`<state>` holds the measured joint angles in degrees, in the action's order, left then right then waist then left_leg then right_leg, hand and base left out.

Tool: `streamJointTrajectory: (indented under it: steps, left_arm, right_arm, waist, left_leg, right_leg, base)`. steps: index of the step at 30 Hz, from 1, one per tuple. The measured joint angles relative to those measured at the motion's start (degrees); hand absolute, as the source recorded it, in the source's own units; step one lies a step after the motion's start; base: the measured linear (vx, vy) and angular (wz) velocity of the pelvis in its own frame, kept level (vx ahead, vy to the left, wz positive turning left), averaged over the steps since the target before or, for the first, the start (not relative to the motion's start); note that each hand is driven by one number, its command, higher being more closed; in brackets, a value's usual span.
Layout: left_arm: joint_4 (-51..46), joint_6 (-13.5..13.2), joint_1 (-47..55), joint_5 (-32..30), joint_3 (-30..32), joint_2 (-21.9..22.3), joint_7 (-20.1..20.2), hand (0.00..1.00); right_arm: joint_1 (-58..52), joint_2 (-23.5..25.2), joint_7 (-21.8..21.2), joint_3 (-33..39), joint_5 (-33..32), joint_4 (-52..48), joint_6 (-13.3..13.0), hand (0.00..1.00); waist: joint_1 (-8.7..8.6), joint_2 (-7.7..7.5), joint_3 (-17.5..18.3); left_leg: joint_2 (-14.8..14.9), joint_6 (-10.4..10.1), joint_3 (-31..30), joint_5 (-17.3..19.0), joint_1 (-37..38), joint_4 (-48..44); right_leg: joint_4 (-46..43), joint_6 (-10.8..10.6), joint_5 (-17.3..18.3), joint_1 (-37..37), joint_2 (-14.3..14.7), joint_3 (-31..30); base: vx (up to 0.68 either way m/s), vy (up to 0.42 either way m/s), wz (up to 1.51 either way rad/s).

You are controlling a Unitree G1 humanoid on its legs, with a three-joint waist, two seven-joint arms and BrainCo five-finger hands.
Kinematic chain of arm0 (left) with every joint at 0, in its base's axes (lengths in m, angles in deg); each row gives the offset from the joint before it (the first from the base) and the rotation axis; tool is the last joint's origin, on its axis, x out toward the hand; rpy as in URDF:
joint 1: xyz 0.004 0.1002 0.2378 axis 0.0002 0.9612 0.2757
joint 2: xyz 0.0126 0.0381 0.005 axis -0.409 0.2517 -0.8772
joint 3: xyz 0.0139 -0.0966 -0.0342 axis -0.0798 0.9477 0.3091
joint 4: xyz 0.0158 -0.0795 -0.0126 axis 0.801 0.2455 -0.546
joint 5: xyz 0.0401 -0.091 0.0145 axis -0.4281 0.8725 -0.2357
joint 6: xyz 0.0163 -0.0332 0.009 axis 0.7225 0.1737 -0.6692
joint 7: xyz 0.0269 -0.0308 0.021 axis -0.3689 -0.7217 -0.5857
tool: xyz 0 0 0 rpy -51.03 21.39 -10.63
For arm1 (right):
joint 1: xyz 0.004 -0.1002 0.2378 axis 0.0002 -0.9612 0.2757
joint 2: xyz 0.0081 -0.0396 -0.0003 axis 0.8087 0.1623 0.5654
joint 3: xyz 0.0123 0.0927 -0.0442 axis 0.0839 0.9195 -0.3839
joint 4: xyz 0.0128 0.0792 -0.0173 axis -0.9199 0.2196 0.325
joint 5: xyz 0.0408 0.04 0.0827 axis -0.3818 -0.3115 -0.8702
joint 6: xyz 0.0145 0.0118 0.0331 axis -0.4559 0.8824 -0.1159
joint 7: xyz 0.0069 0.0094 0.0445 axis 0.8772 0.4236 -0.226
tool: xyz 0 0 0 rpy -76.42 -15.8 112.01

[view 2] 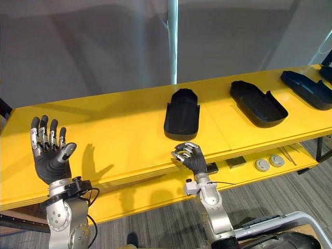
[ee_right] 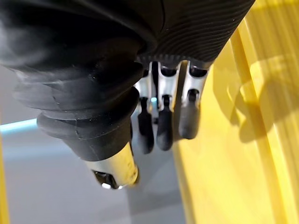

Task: Walk over and take plastic housings, then place them on the shelf

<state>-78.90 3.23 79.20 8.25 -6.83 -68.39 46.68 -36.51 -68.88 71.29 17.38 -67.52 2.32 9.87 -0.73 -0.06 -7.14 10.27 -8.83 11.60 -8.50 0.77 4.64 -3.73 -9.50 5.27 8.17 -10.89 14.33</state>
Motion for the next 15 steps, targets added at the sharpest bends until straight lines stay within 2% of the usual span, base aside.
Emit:
streamJointTrajectory:
  steps: [10,15]
  left_arm:
    - [0.0,0.6,0.1,0.0,0.0,0.5,1.2,0.00]
    - [0.0,1.9,0.1,0.0,0.0,0.5,2.1,0.00]
  right_arm:
    - [2.9,0.8,4.6,0.2,0.2,6.0,-0.1,1.00]
    - [6.2,1.7,7.1,2.0,2.4,9.0,-0.5,1.00]
  waist:
    - [0.24,0.42,-2.2]
    - [0.49,0.71,-2.4]
  left_leg:
    - [-0.2,0.0,-1.9,-0.5,0.0,0.0]
    - [-0.4,0.1,-2.8,-0.7,0.0,0.0]
  right_leg:
    - [0.1,0.4,0.5,1.2,0.0,1.8]
    - [0.0,0.1,0.3,2.0,0.0,2.8]
  base:
    - [-0.02,-0.008,0.08]
    - [0.01,-0.017,0.09]
